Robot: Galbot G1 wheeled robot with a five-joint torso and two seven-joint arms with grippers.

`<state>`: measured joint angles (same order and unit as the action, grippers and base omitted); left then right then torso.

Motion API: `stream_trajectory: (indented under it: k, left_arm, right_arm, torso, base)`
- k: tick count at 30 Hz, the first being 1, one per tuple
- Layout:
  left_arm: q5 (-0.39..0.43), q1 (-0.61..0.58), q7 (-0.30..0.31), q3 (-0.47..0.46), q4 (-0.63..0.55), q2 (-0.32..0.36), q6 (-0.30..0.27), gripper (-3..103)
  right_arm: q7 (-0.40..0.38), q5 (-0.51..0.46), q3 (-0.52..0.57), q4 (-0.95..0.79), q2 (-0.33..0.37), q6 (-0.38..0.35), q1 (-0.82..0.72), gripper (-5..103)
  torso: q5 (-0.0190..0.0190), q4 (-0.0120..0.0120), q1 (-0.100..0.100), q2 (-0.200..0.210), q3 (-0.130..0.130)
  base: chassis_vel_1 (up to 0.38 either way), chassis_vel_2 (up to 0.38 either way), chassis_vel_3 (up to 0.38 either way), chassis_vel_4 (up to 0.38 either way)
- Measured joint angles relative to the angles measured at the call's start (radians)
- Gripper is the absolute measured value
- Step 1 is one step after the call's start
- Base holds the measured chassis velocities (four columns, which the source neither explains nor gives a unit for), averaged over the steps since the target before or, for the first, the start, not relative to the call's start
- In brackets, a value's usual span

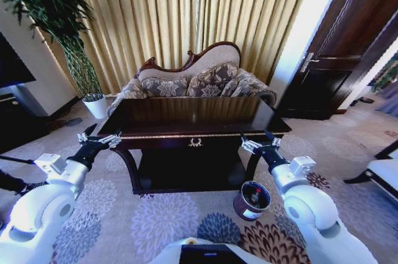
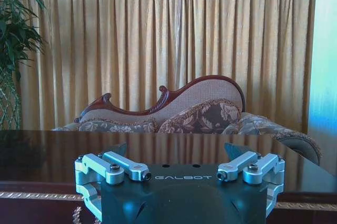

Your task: Move to the front of the table and place the trash on the table into the trash bin.

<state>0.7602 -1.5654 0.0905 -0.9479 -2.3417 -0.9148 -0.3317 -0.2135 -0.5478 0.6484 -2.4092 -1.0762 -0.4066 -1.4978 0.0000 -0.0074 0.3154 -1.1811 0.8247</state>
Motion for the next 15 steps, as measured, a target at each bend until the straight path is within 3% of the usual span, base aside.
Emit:
stream_trajectory:
  k: [15]
  left_arm:
    - [-0.001, 0.009, 0.0, 0.007, 0.002, 0.007, 0.0, 100]
  right_arm:
    - [0.0, 0.007, 0.005, -0.019, 0.003, 0.003, -0.021, 100]
  torso:
    - [0.0001, -0.0001, 0.0, 0.0, 0.0]
  base:
    - [0.186, -0.189, -0.189, 0.191]
